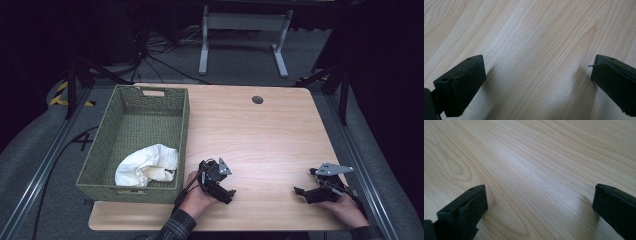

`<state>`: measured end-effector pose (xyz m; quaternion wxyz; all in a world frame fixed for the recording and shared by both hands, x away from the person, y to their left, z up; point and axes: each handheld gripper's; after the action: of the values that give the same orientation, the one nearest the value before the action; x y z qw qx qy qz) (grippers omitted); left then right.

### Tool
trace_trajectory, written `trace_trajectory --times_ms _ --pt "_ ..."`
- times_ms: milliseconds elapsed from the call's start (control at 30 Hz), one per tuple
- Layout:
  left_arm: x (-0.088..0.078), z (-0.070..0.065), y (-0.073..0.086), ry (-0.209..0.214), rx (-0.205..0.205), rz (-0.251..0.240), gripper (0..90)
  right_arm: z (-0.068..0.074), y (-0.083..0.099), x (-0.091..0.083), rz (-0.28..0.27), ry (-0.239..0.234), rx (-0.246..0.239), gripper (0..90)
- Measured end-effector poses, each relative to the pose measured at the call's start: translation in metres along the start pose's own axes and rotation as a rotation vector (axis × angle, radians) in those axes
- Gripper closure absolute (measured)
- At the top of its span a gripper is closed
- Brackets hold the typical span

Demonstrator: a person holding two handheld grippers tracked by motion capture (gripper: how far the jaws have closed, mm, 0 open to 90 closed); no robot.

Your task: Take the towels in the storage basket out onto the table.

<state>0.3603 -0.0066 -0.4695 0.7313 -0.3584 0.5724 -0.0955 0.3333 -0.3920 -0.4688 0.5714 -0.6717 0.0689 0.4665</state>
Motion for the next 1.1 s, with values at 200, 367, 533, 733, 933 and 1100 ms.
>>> trace_trajectory --times_ms 200,367,533,733,933,1100 --pt "-0.004 0.001 0.000 0.011 -0.016 -0.018 0.1 0.000 0.000 0.000 0.000 -0.001 -0.001 0.0" --pt "-0.007 0.004 -0.001 0.025 -0.027 -0.048 0.2 0.000 0.000 0.000 0.000 0.000 -0.001 0.0" --pt "-0.009 0.005 -0.003 0.017 -0.022 -0.043 0.2 0.000 0.000 0.000 0.000 -0.002 -0.001 0.1" --pt "-0.012 0.007 -0.005 0.020 -0.031 -0.063 0.2 -0.001 0.000 0.000 -0.001 -0.007 -0.003 0.3" --pt "-0.015 0.008 -0.008 0.014 -0.022 -0.070 0.3 -0.001 0.000 0.000 0.000 -0.005 -0.005 0.2" --pt "-0.017 0.009 -0.010 0.016 -0.027 -0.065 0.4 -0.001 0.000 0.000 0.000 -0.005 -0.005 0.3"
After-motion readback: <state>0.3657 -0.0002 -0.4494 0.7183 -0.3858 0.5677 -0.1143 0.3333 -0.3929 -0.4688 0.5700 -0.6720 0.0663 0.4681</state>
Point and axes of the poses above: each handheld gripper's, and its own axes: x roughly forward along the jaws, y roughly out of its underside, z roughly to its left, and after that the axes turned 9 degrees about x, right-handed
